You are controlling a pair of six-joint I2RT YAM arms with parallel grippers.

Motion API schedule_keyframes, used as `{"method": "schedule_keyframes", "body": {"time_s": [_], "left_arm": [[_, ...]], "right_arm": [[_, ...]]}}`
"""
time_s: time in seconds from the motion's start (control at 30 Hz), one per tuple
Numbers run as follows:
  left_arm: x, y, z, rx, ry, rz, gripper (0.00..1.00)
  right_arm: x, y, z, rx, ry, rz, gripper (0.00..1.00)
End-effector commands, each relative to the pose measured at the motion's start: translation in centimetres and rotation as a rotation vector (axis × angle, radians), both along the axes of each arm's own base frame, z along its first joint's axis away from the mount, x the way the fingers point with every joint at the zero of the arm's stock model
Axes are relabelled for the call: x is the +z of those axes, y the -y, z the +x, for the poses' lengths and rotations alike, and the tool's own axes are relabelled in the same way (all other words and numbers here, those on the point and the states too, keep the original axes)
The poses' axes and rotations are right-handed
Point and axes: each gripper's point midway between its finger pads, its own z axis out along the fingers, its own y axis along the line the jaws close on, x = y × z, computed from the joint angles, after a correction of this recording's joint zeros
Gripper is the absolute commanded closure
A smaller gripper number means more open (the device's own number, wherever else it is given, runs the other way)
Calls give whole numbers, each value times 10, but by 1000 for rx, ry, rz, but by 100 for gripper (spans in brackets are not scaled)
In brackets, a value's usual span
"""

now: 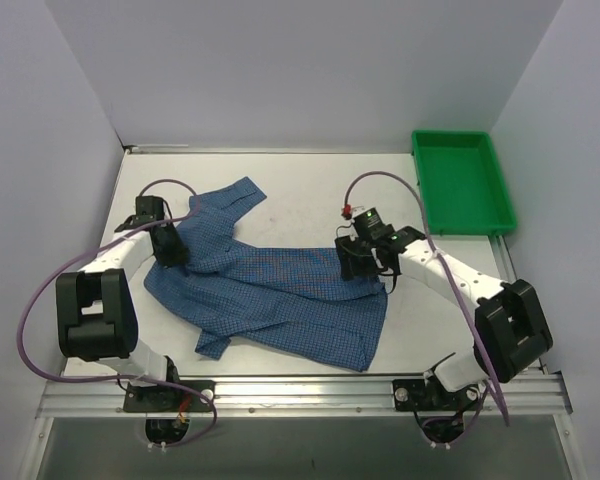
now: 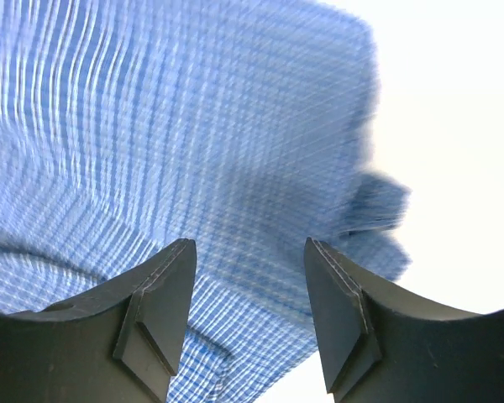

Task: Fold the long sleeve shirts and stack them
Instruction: Flatten the shirt out

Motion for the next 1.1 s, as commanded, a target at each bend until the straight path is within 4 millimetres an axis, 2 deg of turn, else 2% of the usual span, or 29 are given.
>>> {"method": "schedule_keyframes", "body": {"time_s": [0.0, 0.03, 0.13, 0.2, 0.3, 0.4, 0.5, 0.73, 0.87, 0.93, 1.07], "left_arm": [[19, -6, 15, -1, 82, 23, 93], [19, -6, 16, -4, 82, 22, 93], [18, -4, 15, -9, 78, 14, 93], [18, -3, 16, -11, 80, 12, 93], [18, -3, 16, -11, 81, 12, 93], [18, -4, 16, -12, 80, 14, 93], [19, -4, 17, -12, 81, 14, 93], [20, -2, 18, -15, 86, 7, 93], [19, -2, 19, -16, 83, 5, 93], [19, -1, 19, -16, 84, 2, 93], [19, -1, 20, -18, 85, -1, 93]], "right_arm": [[34, 17, 31, -102, 69, 54, 46], [33, 24, 38, -128, 65, 52, 46], [31, 26, 57, -152, 58, 81, 48], [22, 24, 65, -189, 25, 116, 49], [20, 20, 86, -224, 28, 207, 50], [8, 12, 99, -209, 3, 245, 50], [-18, 8, 106, -203, -47, 241, 50], [-46, -9, 107, -167, -131, 301, 50], [-43, -19, 99, -115, -155, 346, 55], [-38, -23, 96, -94, -156, 366, 63], [-32, -20, 94, -89, -140, 365, 69]]}}
